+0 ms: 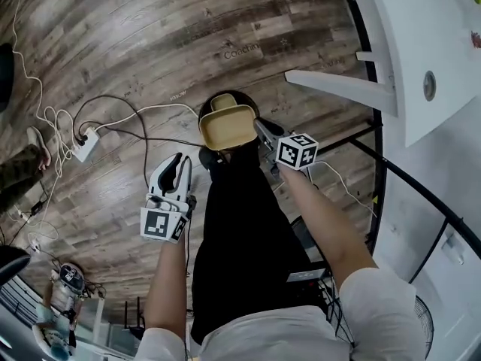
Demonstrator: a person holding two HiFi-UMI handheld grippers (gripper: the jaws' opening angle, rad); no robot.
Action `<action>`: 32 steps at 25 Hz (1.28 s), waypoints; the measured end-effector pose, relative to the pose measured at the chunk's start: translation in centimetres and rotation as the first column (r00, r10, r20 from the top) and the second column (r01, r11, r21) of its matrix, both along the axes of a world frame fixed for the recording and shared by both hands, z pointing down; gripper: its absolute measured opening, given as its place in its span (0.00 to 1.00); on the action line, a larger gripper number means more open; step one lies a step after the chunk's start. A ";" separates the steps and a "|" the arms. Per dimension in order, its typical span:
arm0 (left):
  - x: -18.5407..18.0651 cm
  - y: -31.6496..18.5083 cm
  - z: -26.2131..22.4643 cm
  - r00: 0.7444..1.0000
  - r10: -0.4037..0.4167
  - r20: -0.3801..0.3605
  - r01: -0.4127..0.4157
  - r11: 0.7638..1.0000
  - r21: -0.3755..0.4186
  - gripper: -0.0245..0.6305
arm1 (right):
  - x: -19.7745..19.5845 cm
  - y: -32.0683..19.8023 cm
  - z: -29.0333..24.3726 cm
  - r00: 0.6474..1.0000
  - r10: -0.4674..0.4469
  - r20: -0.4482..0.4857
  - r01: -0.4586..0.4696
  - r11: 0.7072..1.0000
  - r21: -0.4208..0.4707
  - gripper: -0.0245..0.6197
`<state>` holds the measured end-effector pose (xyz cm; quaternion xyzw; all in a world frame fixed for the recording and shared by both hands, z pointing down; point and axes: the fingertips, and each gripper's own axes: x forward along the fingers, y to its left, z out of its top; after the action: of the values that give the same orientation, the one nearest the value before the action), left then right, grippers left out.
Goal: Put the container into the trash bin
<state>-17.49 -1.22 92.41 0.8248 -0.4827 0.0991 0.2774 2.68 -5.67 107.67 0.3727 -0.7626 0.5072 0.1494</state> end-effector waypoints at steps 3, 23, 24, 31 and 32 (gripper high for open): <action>0.5 -0.2 1.8 1.000 0.007 -0.004 -0.007 1.000 -0.014 0.14 | 0.2 1.1 3.4 1.000 -0.002 -0.022 0.002 0.999 -0.036 0.10; 1.9 2.7 10.7 0.998 0.048 -0.026 -0.051 0.993 -0.104 0.14 | 0.0 3.0 15.5 0.993 -0.044 -0.108 0.037 0.997 -0.066 0.10; 1.9 2.9 10.8 0.999 0.045 -0.028 -0.048 0.993 -0.108 0.14 | 0.0 3.1 15.6 0.994 -0.044 -0.103 0.038 0.997 -0.066 0.11; 1.9 2.5 9.8 0.998 0.031 -0.045 -0.036 0.994 -0.099 0.14 | -0.1 2.9 14.4 0.990 -0.078 -0.115 0.073 0.997 -0.040 0.26; 1.9 2.2 9.5 0.998 0.030 -0.046 -0.034 0.995 -0.094 0.14 | 0.0 2.6 14.0 0.990 -0.081 -0.114 0.077 0.996 -0.036 0.26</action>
<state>-15.58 1.01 101.89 0.8203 -0.4579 0.1078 0.3251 2.71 -3.04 121.67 0.3686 -0.7588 0.4903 0.2189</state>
